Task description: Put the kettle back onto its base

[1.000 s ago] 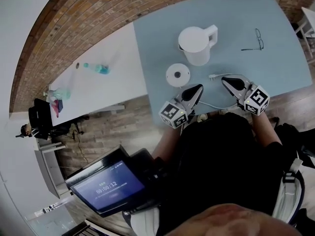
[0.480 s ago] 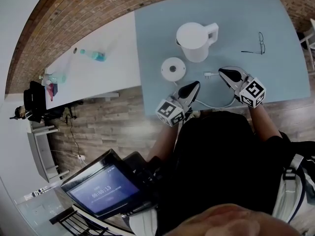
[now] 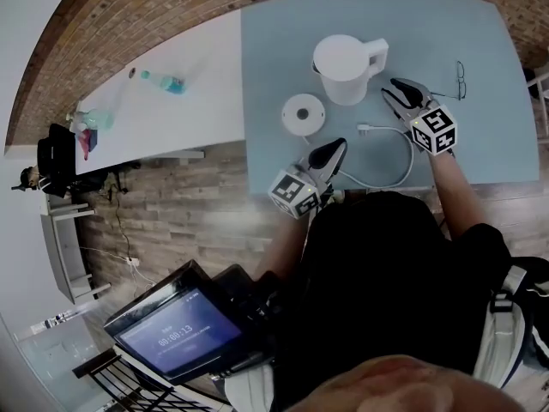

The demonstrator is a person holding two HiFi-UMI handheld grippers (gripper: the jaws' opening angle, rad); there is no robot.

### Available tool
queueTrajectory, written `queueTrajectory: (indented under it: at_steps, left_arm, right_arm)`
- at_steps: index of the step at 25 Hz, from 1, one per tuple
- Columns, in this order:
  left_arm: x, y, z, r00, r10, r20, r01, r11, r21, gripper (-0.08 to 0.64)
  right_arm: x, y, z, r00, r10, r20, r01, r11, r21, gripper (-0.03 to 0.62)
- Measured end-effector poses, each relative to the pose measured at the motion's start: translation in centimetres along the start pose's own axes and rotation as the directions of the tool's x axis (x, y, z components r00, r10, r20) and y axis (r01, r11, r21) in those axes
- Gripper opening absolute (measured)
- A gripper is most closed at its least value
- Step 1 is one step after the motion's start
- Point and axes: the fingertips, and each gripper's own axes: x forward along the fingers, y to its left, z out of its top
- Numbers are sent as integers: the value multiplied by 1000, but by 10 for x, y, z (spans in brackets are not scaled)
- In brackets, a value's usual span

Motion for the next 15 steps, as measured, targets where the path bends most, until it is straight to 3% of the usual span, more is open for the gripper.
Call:
queueTrajectory:
  at_steps: [9,15]
  left_arm:
    - [-23,-2,-10,999,45,-8,-45,999,-23,2]
    - [-26,-1,-5,998,61,-10,-61,998,-15,3]
  right_arm:
    - [38,-68,-19,981,-162,-103,162,987,-12,250]
    - [76,-94,-41,964,-198,-179,193,980,-41,250]
